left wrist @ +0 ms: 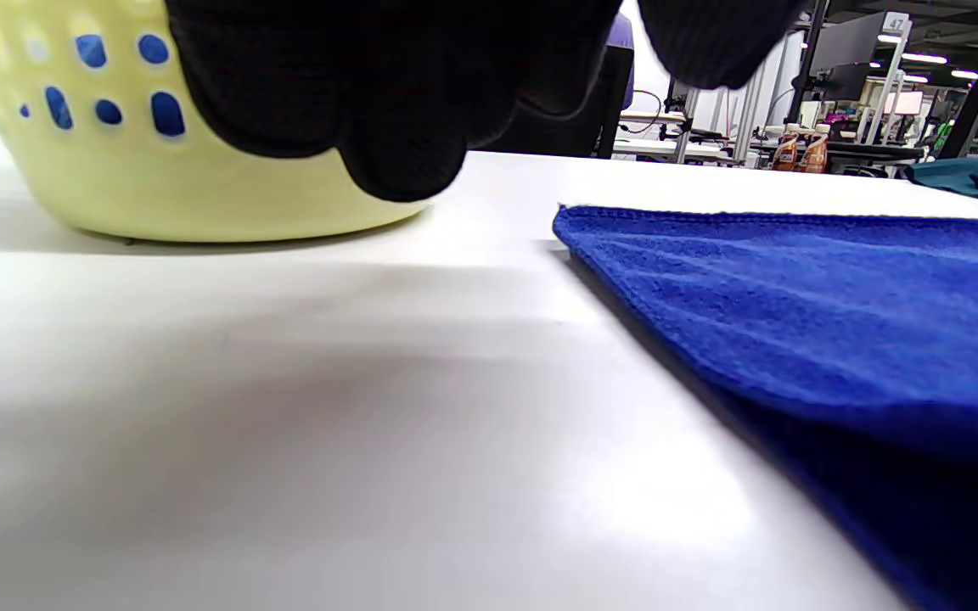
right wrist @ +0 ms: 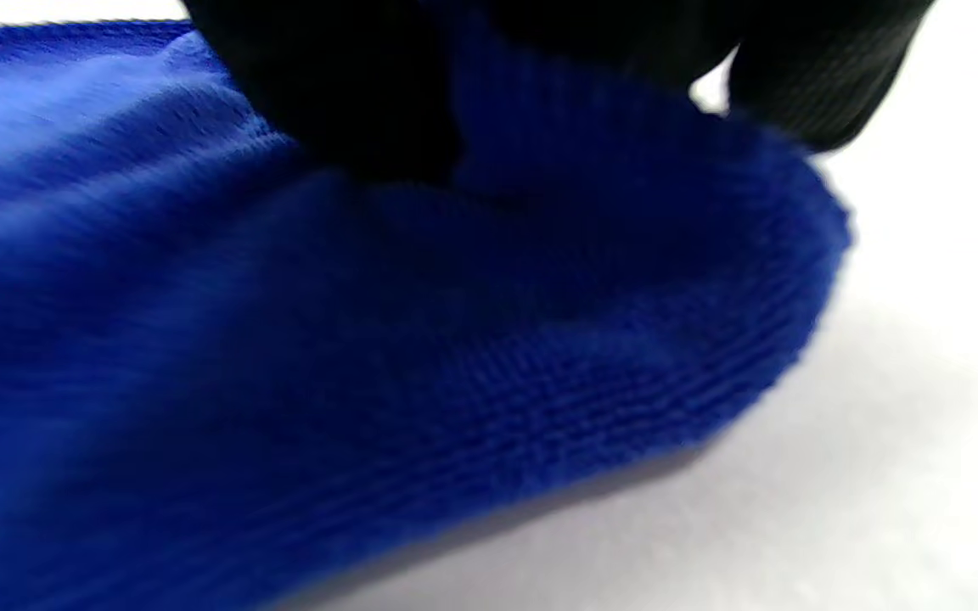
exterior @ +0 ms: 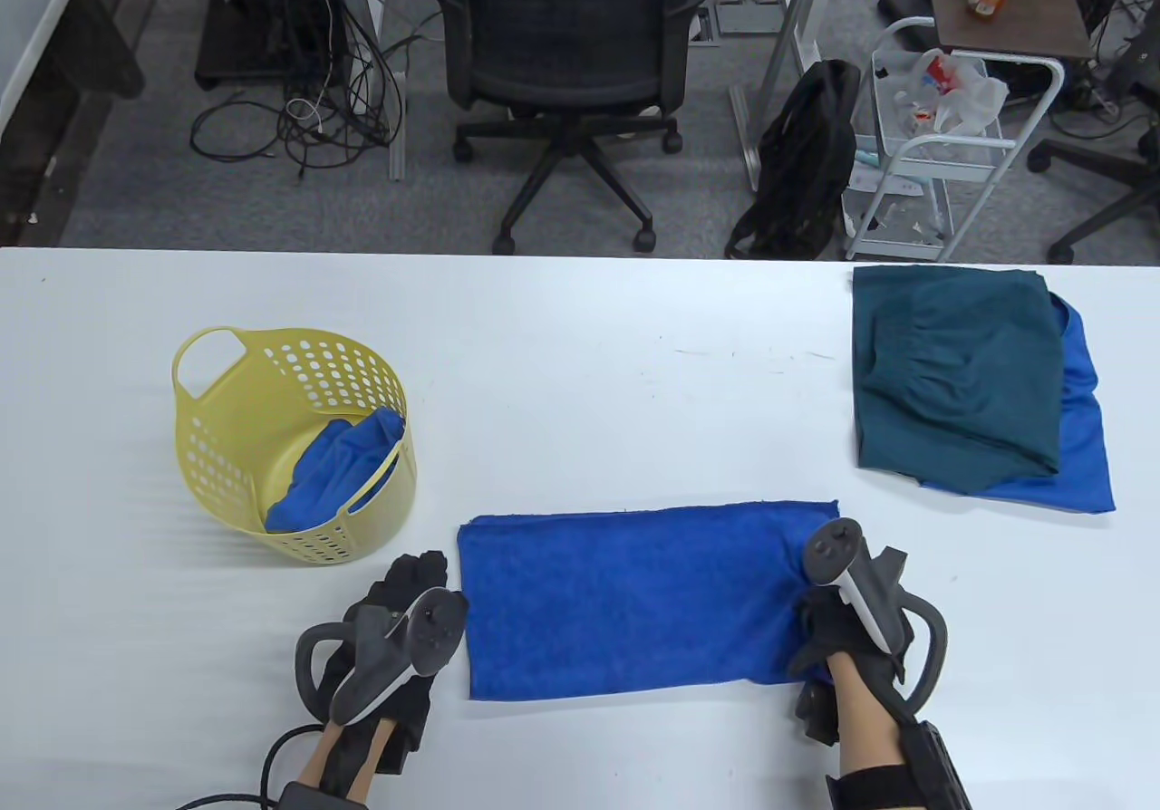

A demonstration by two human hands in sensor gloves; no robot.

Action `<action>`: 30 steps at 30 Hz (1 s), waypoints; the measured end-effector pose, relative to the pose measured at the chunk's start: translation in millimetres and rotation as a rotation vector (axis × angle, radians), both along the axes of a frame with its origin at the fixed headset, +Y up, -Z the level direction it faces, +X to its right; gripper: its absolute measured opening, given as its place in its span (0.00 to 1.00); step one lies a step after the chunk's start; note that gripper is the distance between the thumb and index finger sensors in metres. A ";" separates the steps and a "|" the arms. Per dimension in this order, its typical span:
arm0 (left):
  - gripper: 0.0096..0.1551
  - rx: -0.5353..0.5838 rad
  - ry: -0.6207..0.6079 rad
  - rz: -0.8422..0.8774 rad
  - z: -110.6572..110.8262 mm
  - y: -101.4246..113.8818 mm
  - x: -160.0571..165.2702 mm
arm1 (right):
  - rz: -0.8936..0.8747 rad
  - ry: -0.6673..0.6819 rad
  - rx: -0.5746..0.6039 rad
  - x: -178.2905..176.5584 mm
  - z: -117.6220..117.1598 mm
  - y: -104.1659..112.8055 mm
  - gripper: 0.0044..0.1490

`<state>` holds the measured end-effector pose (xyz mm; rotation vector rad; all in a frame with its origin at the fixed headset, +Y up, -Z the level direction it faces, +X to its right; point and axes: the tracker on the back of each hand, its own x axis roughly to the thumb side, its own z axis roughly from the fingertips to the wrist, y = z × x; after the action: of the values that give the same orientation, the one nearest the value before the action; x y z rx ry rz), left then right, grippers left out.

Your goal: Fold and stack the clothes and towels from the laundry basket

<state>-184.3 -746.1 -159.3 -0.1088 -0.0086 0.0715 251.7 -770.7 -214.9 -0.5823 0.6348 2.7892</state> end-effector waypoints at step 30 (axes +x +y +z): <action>0.40 -0.058 -0.009 0.052 -5.3 -1.7 -17.5 | -1.050 0.315 0.249 81.8 4.4 11.2 0.51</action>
<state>-201.8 -747.8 -164.6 -0.1670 -0.0186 0.1237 333.6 -759.5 -210.5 0.2239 0.4388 1.8956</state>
